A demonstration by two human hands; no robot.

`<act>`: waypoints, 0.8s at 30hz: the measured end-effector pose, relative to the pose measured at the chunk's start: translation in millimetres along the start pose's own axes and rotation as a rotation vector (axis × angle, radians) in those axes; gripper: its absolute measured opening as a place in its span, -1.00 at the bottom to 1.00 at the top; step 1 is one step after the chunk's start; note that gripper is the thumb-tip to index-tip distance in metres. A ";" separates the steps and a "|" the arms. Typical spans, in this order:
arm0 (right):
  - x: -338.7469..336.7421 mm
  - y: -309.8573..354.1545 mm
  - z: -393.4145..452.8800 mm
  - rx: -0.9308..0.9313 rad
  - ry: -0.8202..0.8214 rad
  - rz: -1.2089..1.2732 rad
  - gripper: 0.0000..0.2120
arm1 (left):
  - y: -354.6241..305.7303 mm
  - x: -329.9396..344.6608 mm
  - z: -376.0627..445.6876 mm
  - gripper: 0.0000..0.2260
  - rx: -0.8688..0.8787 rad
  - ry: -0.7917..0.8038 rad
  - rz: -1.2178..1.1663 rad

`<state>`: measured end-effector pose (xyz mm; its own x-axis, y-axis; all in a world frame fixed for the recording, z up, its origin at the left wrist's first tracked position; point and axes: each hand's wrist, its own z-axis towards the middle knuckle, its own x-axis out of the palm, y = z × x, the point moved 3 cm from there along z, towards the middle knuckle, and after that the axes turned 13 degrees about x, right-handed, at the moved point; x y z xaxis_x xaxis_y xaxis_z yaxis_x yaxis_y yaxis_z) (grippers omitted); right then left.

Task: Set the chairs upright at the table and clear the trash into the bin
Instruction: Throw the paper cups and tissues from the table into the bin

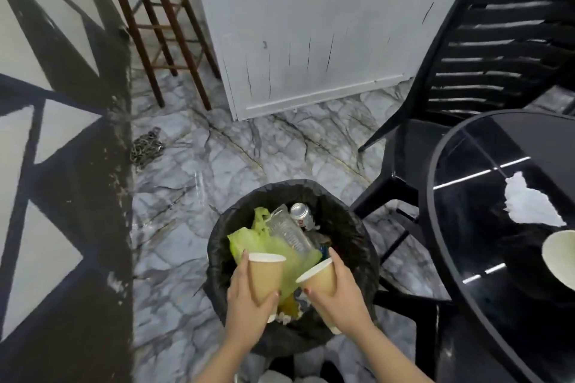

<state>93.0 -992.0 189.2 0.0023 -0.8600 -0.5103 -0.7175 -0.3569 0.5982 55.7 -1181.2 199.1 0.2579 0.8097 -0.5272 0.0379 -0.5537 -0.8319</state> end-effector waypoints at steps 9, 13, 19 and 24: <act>55.6 -56.2 58.0 0.022 -0.062 -0.103 -0.13 | 82.2 78.5 -4.6 -0.19 -0.206 -0.089 -0.131; 82.2 -78.8 84.7 0.024 -0.026 -0.099 -0.14 | 109.2 94.0 -2.8 -0.22 -0.238 -0.095 0.095; 104.7 -100.2 107.3 0.039 0.075 -0.259 -0.10 | 120.4 99.2 -5.0 -0.14 -0.185 -0.063 0.459; 101.9 -98.7 107.7 0.045 0.114 -0.290 -0.05 | 118.5 93.5 -8.6 0.06 -0.113 -0.060 0.403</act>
<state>89.1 -1005.1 11.6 0.2875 -0.7607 -0.5820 -0.7054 -0.5792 0.4085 92.7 -1172.8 52.7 0.2169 0.5320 -0.8185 0.0525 -0.8436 -0.5344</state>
